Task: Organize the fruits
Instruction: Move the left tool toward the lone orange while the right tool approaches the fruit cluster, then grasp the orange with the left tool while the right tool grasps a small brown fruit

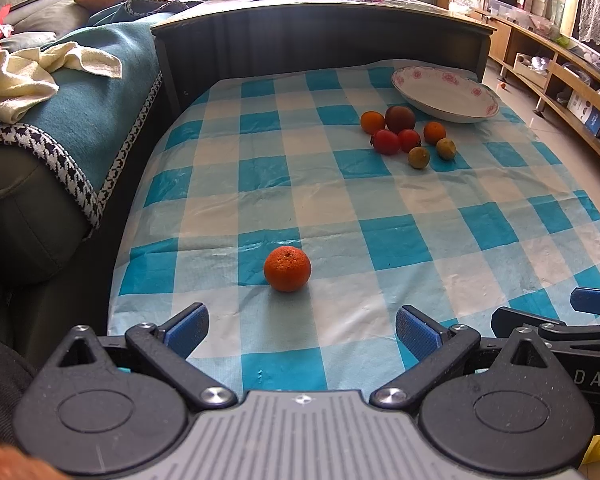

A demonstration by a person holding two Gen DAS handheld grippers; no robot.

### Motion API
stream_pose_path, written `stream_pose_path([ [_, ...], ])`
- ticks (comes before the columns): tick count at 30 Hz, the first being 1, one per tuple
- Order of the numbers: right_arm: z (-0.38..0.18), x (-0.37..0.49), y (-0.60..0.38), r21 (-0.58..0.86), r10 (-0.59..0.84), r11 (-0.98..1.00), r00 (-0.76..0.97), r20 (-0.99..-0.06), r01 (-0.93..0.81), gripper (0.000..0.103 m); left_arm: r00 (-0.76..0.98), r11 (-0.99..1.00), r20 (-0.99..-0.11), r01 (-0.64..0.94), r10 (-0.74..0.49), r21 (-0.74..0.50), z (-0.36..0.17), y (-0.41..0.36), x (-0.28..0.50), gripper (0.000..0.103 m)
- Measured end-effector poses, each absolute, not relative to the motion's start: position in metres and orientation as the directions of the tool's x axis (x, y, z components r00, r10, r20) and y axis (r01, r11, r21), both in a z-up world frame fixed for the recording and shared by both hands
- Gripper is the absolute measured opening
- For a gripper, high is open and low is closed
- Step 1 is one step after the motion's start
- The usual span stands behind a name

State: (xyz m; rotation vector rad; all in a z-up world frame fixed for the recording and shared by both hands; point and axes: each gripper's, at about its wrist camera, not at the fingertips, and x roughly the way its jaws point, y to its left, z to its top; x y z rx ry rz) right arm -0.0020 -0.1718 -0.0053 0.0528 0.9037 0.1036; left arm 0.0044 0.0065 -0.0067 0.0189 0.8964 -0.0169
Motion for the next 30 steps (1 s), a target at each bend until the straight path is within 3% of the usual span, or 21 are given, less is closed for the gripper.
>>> stream_pose_path([
  [17, -0.009, 0.007, -0.164, 0.107, 0.151, 0.988, 0.587, -0.795, -0.109, 0.085, 0.612, 1.0, -0.791, -0.006, -0.002, -0.007, -0.014, 0.016, 0.002, 0.103],
  [24, -0.007, 0.022, -0.164, 0.133, 0.186, 0.982, 0.587, -0.788, -0.132, 0.085, 0.607, 0.999, -0.794, -0.043, 0.038, 0.015, -0.018, 0.026, 0.018, 0.103],
  [30, -0.003, 0.037, -0.171, 0.147, 0.19, 0.982, 0.597, -0.779, -0.122, 0.084, 0.603, 0.997, -0.796, 0.015, 0.047, 0.07, -0.022, 0.015, 0.04, 0.102],
])
